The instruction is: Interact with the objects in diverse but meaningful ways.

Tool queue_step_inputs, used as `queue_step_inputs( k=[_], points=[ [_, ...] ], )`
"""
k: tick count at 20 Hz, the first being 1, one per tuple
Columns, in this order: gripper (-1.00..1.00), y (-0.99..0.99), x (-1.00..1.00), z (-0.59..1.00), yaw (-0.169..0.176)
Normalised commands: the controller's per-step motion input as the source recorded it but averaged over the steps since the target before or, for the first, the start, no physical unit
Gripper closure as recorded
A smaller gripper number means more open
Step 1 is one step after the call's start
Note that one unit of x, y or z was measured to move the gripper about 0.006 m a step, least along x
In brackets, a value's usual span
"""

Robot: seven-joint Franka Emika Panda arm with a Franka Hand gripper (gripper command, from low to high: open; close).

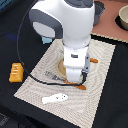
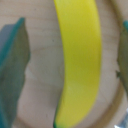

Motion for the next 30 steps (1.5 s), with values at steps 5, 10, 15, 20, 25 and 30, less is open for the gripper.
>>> queue_step_inputs(
  k=[5,10,15,20,25,30],
  points=[
    [-1.00,0.33,-0.39,0.89,0.002],
    [-1.00,0.58,-0.43,0.43,0.004],
    [-1.00,0.53,-0.41,0.10,0.000],
    [-1.00,0.51,-0.44,0.08,0.000],
    [-1.00,0.51,-0.46,0.08,0.000],
    [-1.00,0.50,-0.55,0.02,0.000]
  ],
)
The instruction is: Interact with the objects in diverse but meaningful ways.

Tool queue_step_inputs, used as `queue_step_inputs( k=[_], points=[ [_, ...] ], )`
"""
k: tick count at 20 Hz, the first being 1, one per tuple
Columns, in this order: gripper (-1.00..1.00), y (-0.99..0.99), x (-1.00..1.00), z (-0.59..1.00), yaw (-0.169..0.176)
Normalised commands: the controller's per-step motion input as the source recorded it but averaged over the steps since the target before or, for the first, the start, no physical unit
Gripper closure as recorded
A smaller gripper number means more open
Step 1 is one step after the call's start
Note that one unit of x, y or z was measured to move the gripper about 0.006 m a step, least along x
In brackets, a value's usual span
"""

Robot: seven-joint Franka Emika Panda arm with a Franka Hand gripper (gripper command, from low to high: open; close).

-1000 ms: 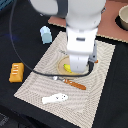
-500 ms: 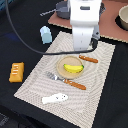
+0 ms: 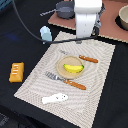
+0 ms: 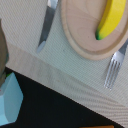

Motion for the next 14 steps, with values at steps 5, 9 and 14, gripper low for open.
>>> queue_step_inputs(
  k=[5,9,14],
  points=[
    [-1.00,0.41,-0.60,-0.07,0.000],
    [-1.00,0.37,-0.66,-0.20,0.000],
    [-1.00,0.25,-0.86,-0.42,0.000]
  ],
)
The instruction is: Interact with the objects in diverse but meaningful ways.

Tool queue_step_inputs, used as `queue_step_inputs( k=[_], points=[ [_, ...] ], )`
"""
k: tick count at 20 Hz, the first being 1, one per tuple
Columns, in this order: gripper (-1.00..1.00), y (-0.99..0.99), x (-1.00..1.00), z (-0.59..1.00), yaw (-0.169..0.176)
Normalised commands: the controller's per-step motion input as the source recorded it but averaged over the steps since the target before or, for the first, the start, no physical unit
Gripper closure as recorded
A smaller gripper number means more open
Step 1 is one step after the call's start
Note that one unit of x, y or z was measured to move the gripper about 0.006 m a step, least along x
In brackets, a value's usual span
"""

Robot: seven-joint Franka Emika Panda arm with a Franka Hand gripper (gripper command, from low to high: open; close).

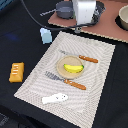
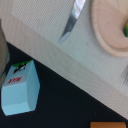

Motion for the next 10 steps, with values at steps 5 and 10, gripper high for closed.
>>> queue_step_inputs(
  k=[5,10],
  points=[
    [-1.00,0.18,-0.93,-0.42,0.000],
    [-1.00,0.13,-0.95,-0.35,0.000]
  ],
)
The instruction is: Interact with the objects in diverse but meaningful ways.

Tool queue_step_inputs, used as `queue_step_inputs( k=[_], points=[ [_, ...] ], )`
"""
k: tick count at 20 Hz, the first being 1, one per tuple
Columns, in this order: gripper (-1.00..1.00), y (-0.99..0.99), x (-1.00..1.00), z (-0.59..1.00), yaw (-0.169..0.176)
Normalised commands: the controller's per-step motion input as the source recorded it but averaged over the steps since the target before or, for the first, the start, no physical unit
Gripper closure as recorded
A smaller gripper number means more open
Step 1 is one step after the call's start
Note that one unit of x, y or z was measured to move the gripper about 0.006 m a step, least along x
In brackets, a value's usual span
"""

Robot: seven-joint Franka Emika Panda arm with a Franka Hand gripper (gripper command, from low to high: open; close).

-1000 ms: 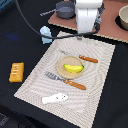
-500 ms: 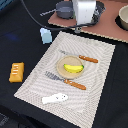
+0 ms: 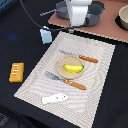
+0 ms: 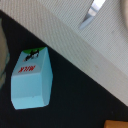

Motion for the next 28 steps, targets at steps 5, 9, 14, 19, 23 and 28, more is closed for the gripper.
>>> queue_step_inputs(
  k=[5,9,14,19,23,28],
  points=[
    [-1.00,0.13,-0.92,-0.08,0.000],
    [-1.00,0.07,-0.90,0.00,0.000],
    [-1.00,0.01,-0.88,0.00,0.000],
    [-1.00,0.00,-0.84,-0.11,0.000],
    [-1.00,-0.02,-0.80,-0.24,0.000],
    [-1.00,-0.14,-0.64,-0.24,0.000]
  ],
)
